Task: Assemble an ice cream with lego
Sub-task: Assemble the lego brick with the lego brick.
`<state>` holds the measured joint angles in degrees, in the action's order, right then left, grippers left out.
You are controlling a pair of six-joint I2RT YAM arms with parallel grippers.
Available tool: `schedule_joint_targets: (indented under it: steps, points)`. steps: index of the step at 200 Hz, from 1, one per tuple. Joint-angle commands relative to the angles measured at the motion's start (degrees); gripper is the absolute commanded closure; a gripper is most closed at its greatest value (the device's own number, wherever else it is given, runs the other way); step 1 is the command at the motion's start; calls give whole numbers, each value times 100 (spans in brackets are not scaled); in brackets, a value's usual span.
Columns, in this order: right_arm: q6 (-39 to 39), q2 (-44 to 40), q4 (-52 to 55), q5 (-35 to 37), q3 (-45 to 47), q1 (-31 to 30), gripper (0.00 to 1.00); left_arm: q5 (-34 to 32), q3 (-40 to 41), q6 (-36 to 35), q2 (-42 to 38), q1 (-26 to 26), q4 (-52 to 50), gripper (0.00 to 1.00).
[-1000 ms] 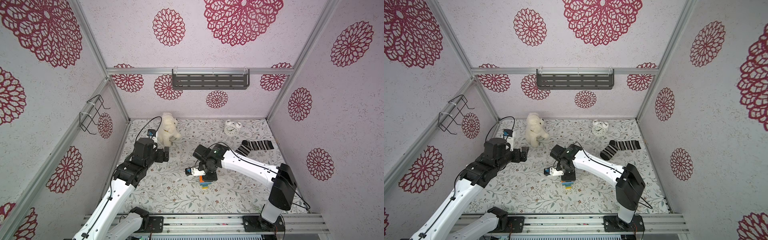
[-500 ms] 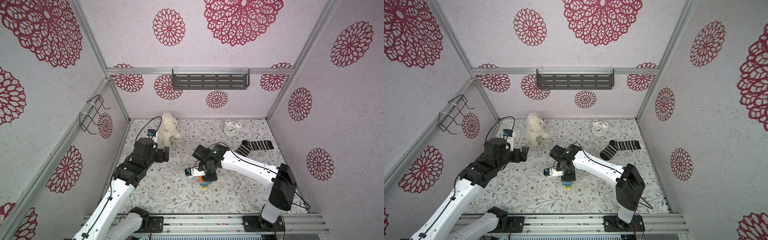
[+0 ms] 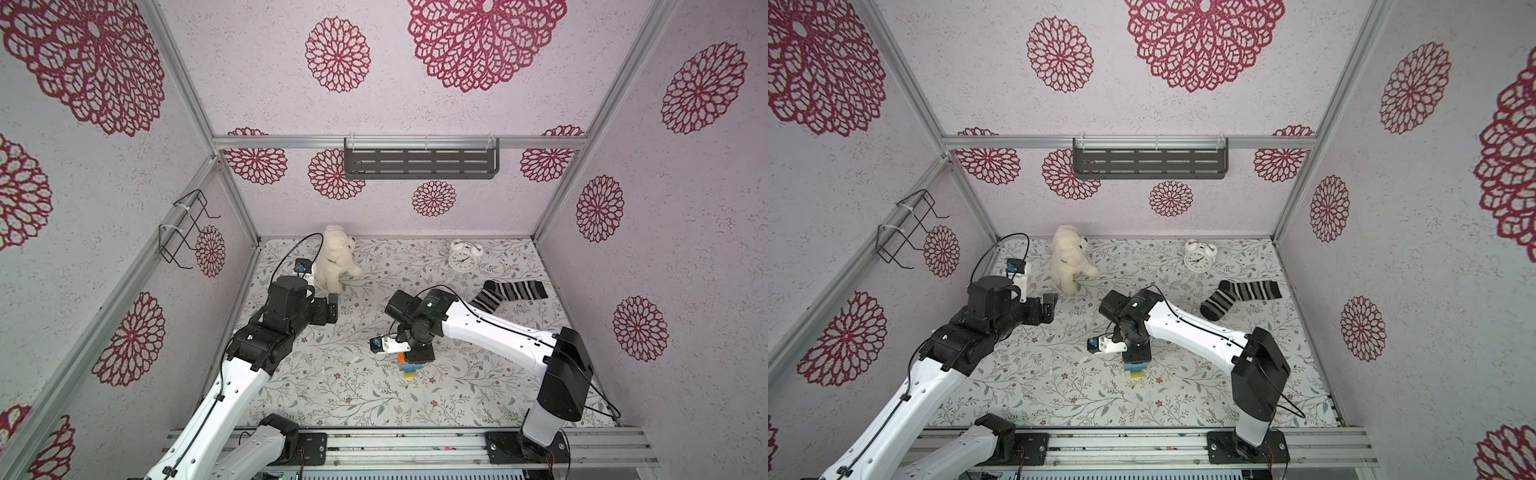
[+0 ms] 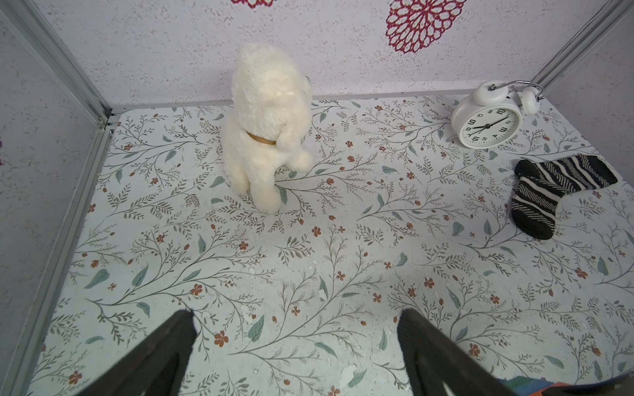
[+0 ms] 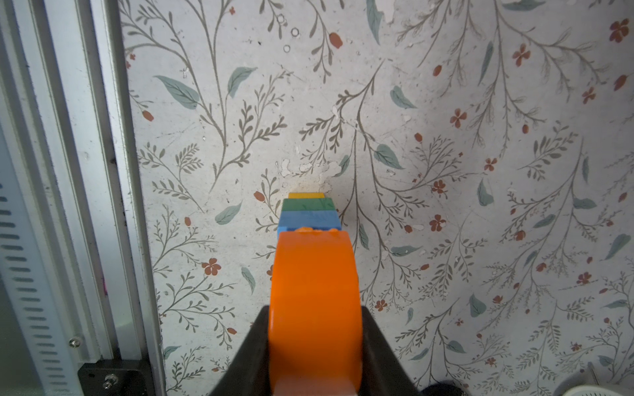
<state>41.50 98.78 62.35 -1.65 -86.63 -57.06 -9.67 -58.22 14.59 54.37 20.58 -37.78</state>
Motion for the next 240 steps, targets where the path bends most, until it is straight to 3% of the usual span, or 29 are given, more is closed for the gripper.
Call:
schedule_joint_targets:
  steps: [1, 130, 240]
  points:
    - [3, -56, 23, 95, 119, -12, 80, 36, -49, -61, -40, -60, 13, 3]
    - [34, -213, -271, -37, 713, -8, 80, 45, -49, -61, 30, -62, 13, 3]
    - [228, -176, -42, -29, 59, 105, 81, 27, -49, -70, -23, -60, 9, 3]
